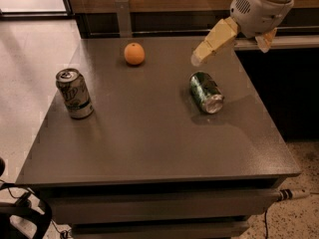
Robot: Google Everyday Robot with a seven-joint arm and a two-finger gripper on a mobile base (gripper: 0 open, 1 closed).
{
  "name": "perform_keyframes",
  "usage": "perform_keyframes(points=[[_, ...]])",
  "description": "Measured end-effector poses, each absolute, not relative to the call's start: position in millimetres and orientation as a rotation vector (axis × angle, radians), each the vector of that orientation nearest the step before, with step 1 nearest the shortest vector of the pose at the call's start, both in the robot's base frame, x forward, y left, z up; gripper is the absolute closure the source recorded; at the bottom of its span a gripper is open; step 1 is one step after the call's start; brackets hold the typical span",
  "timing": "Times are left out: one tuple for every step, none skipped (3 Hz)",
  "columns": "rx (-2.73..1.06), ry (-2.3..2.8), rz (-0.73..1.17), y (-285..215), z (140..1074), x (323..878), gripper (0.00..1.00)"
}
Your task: Place green can upright
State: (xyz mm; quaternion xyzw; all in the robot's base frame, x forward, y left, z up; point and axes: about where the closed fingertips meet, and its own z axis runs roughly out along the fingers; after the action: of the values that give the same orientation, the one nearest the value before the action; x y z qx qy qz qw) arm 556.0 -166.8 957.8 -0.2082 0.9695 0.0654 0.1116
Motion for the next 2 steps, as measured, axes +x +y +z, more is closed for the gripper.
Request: perform_keyframes(points=[[-0.429,2.949,0.234,-159.0,933.7,560.5,0.0],[-0.319,3.016,0.256,-150.3,913.7,564.6,0.0]])
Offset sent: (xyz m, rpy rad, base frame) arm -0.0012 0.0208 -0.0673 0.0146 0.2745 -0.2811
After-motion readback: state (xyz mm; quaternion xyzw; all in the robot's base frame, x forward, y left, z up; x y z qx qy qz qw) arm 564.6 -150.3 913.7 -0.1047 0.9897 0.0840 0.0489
